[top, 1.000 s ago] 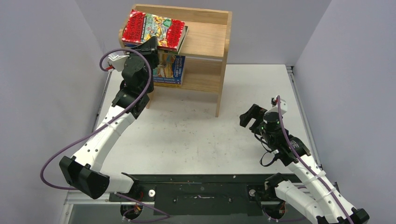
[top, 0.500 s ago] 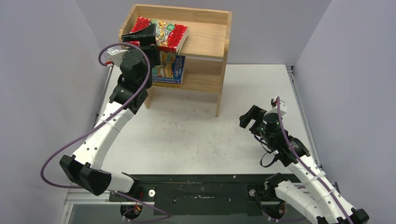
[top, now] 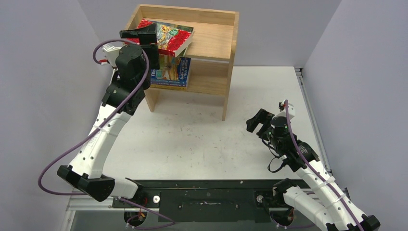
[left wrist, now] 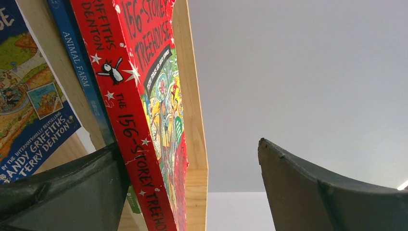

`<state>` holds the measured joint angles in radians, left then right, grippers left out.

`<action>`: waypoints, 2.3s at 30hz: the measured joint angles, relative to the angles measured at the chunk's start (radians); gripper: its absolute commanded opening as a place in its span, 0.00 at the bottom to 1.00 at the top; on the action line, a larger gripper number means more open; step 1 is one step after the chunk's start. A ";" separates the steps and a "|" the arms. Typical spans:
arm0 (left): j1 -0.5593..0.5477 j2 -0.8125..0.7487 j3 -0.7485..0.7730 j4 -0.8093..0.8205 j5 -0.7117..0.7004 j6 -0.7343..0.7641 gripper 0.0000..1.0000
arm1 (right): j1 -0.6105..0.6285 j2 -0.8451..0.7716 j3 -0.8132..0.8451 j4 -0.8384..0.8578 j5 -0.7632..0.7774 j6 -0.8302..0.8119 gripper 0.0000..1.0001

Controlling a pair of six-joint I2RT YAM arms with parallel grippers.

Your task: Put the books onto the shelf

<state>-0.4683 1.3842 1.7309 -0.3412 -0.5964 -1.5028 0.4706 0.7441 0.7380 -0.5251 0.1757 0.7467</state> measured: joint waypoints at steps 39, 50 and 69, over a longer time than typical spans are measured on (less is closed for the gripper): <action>0.075 0.354 0.703 -0.665 0.206 0.024 0.96 | 0.000 0.002 -0.012 0.009 -0.021 0.010 0.90; 0.091 0.345 0.686 -0.661 0.249 0.030 0.96 | 0.000 0.011 -0.016 0.017 -0.027 0.010 0.90; 0.092 0.276 0.539 -0.681 0.261 0.086 0.96 | 0.000 0.016 -0.035 0.032 -0.036 0.025 0.90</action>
<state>-0.3767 1.6600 2.2700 -1.0218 -0.3355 -1.4166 0.4706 0.7597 0.7025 -0.4934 0.1398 0.7715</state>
